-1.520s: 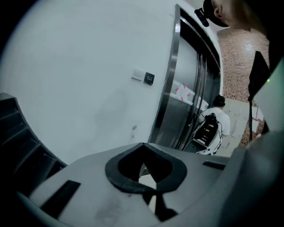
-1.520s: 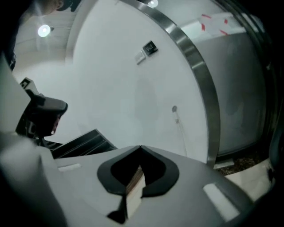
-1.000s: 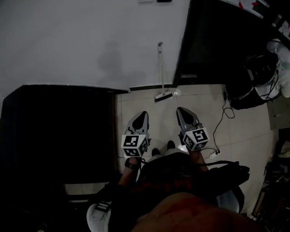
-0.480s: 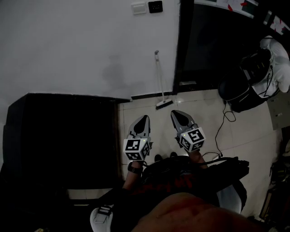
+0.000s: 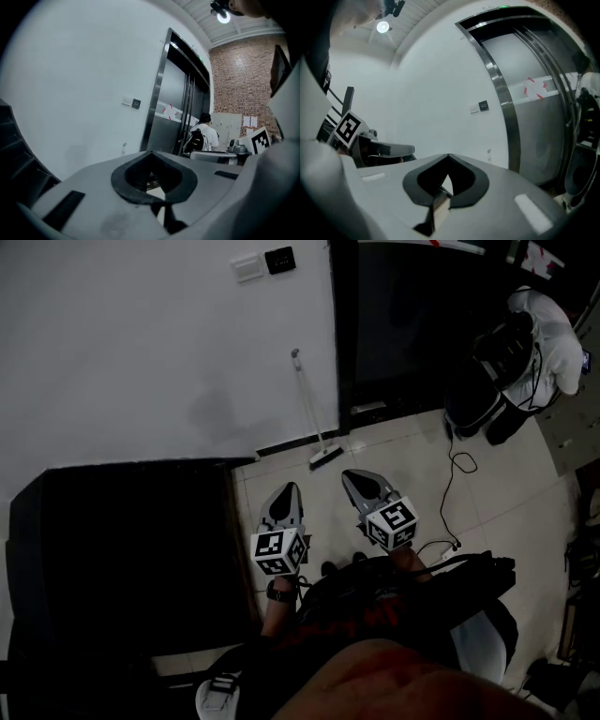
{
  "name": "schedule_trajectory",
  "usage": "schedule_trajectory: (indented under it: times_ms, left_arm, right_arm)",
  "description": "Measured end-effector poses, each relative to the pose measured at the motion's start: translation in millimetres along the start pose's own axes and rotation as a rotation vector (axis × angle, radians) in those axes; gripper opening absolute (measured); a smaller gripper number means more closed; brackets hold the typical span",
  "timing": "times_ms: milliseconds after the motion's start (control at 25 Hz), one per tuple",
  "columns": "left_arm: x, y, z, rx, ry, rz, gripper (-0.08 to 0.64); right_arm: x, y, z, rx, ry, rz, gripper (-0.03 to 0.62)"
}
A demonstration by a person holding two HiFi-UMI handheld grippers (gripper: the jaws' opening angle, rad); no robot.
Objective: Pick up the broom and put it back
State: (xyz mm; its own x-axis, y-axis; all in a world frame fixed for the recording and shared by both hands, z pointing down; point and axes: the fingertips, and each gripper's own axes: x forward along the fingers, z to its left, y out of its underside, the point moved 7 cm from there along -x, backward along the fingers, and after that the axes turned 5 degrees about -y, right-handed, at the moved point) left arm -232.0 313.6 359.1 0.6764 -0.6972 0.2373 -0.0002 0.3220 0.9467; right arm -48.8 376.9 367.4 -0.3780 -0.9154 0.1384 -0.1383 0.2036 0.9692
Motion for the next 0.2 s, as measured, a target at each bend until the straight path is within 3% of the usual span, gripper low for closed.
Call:
schedule_trajectory:
  times_ms: [200]
  left_arm:
    - [4.3, 5.6, -8.1, 0.007, 0.014, 0.009, 0.005]
  right_arm:
    - [-10.8, 4.3, -4.7, 0.019, 0.011, -0.003, 0.000]
